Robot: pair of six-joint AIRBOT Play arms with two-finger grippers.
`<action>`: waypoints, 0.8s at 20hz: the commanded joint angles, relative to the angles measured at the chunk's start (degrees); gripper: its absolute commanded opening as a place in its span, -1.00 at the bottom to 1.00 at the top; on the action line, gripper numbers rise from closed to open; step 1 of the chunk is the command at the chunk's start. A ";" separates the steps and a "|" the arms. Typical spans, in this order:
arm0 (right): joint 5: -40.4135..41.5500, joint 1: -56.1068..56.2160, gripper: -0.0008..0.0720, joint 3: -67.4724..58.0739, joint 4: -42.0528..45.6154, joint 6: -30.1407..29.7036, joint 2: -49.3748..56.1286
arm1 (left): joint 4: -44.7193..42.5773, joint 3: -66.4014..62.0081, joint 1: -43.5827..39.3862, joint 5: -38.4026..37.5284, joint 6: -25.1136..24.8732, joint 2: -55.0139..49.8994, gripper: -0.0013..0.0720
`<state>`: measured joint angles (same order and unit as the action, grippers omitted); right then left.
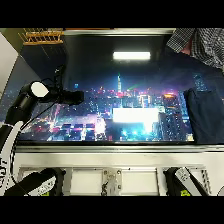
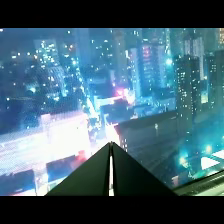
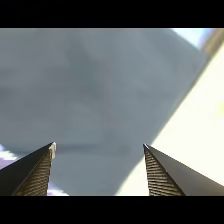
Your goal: Fold the clothes and pants, and hang the long-sleeved shirts on hangers.
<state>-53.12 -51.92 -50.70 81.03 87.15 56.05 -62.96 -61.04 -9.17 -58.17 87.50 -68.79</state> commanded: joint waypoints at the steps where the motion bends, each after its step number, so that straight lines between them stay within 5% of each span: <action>1: 0.57 9.38 0.69 0.00 -12.15 -8.92 -7.13 | 0.00 0.02 -0.02 -0.11 -0.09 0.04 -0.94; 8: -1.20 49.51 0.70 3.23 -19.34 -12.02 -11.08 | 0.00 0.02 -0.02 -0.26 -0.09 0.04 -0.94; 13: -1.14 64.22 0.63 3.23 -19.34 -12.22 -9.64 | 0.02 0.02 -0.02 -0.24 -0.09 0.04 -0.94; 14: -1.20 65.24 0.23 3.23 -19.37 -12.20 -9.46 | 0.02 0.02 -0.02 -0.24 -0.09 0.04 -0.94; 16: -1.22 65.96 -0.92 3.23 -19.41 -12.20 -9.44 | 0.02 0.02 -0.02 -0.24 -0.09 0.04 -0.94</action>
<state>-54.26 10.17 -47.51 62.04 75.13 46.37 -62.94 -61.04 -9.17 -58.46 87.42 -68.79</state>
